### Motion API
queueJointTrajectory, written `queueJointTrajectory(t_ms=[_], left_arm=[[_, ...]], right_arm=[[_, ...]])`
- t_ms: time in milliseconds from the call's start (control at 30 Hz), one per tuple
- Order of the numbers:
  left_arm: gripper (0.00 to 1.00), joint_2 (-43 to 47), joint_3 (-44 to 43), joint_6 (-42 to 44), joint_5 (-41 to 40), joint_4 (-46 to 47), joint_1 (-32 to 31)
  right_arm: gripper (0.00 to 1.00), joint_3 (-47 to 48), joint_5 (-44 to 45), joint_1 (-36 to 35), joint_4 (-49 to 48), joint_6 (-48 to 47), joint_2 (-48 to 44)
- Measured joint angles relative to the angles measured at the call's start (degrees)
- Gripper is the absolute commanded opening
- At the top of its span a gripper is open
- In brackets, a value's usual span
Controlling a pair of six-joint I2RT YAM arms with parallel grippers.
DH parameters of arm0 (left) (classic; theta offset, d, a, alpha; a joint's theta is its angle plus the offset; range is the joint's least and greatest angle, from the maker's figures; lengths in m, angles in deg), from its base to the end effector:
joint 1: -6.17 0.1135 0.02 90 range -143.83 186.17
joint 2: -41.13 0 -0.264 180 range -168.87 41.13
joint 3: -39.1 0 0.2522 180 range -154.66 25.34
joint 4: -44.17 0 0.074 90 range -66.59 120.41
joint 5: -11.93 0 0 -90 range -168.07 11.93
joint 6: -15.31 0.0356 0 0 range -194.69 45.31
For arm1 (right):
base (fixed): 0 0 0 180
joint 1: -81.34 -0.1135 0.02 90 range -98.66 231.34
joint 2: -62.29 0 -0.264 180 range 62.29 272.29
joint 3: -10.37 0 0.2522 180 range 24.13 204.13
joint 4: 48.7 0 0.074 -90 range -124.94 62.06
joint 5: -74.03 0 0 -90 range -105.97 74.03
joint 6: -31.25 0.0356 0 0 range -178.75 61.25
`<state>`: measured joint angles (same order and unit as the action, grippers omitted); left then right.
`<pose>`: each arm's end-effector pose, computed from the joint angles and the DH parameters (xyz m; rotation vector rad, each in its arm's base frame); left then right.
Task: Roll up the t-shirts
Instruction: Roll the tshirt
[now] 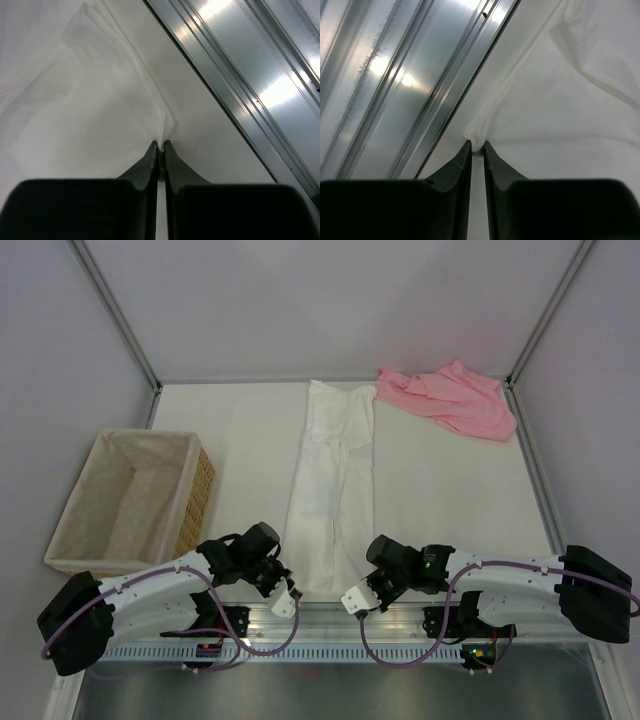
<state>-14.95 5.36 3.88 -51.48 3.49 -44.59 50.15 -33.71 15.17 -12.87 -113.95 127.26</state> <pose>0.0851 -0.1293 0.1424 2.3619 0.9586 -0.4370 0.0664 0.1771 0.1510 -2.3445 1.1949 0.4734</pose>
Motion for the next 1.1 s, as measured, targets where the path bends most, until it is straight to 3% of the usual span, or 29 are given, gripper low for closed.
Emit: queueJointTrajectory(t_ms=[167, 467, 867, 1100], left_arm=[[0.02, -2.1, -1.9, -2.8, -0.2, -0.8, 0.0], [0.02, -11.0, -13.8, -17.9, 5.2, -9.7, 2.3], [0.02, -19.0, -19.6, -25.8, 14.3, -14.8, 15.6], [0.02, -23.8, -22.1, -26.9, 16.4, -15.1, 20.1]], right_arm=[[0.0, 0.0, -0.6, 0.1, 0.5, 1.2, -0.1], [0.0, 3.8, -9.6, 10.7, 6.9, 3.0, 0.1], [0.0, 7.3, -17.2, 20.7, 8.3, 6.7, 3.2], [0.0, 7.6, -18.1, 25.0, 6.2, 10.4, 5.0]])
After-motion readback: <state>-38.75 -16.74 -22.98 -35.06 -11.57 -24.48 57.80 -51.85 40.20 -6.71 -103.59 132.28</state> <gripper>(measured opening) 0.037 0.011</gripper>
